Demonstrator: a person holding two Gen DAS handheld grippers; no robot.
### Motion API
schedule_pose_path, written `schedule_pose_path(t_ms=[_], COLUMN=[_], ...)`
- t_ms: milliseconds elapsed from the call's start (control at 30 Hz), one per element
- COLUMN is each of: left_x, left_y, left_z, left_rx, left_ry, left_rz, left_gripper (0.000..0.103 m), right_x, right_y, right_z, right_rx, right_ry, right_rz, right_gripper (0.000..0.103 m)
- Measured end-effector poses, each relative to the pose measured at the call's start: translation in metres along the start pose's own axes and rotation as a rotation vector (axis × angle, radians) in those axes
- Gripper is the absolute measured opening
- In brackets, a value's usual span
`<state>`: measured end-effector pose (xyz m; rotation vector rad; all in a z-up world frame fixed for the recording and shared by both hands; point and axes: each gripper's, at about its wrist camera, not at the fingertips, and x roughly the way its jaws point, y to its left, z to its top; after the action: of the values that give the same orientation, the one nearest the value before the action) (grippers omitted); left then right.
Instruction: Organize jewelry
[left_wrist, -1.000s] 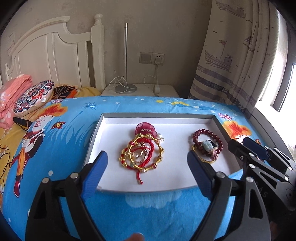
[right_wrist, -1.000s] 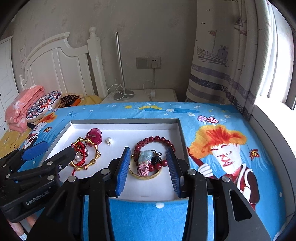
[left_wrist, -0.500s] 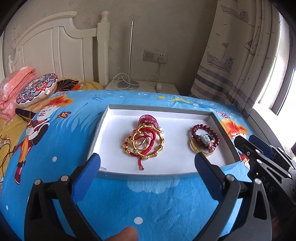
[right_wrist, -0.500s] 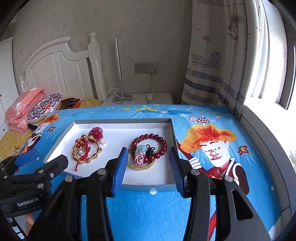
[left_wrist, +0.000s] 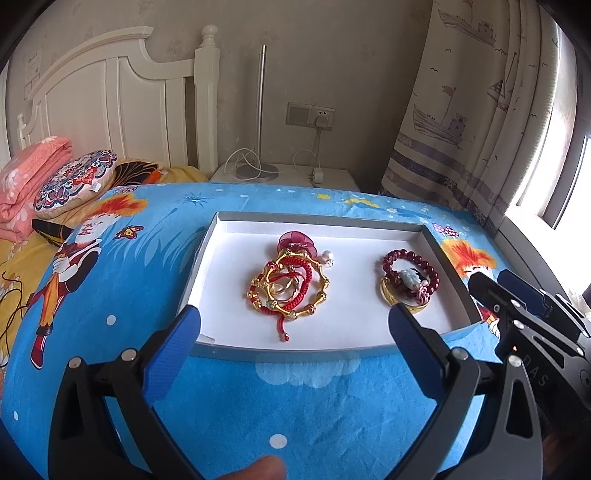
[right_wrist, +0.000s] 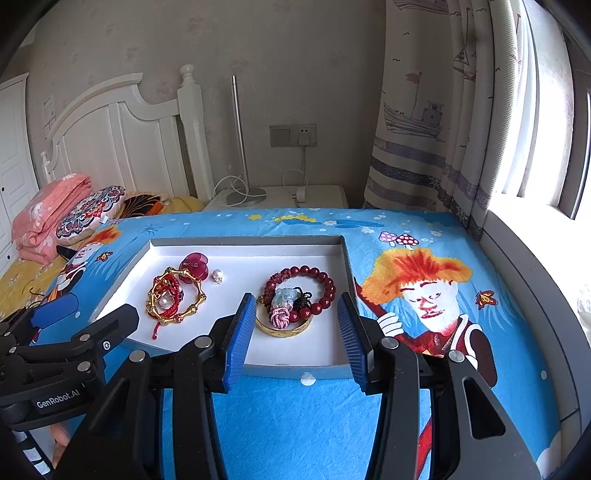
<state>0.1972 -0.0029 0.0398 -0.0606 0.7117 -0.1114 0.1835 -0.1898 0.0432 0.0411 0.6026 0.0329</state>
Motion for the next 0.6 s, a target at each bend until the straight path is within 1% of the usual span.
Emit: schedule_pose_path(t_ms=[600], left_x=[-0.0007], left_y=[0.0027], left_z=[0.0], left_rx=[-0.006], left_ry=[-0.003], left_rz=[0.006], left_gripper=[0.098], right_x=[-0.0019], right_y=[-0.0007], right_z=[-0.0007], right_rx=[0.002], right_ry=[0.003], right_rz=[0.002], right_gripper=[0.044])
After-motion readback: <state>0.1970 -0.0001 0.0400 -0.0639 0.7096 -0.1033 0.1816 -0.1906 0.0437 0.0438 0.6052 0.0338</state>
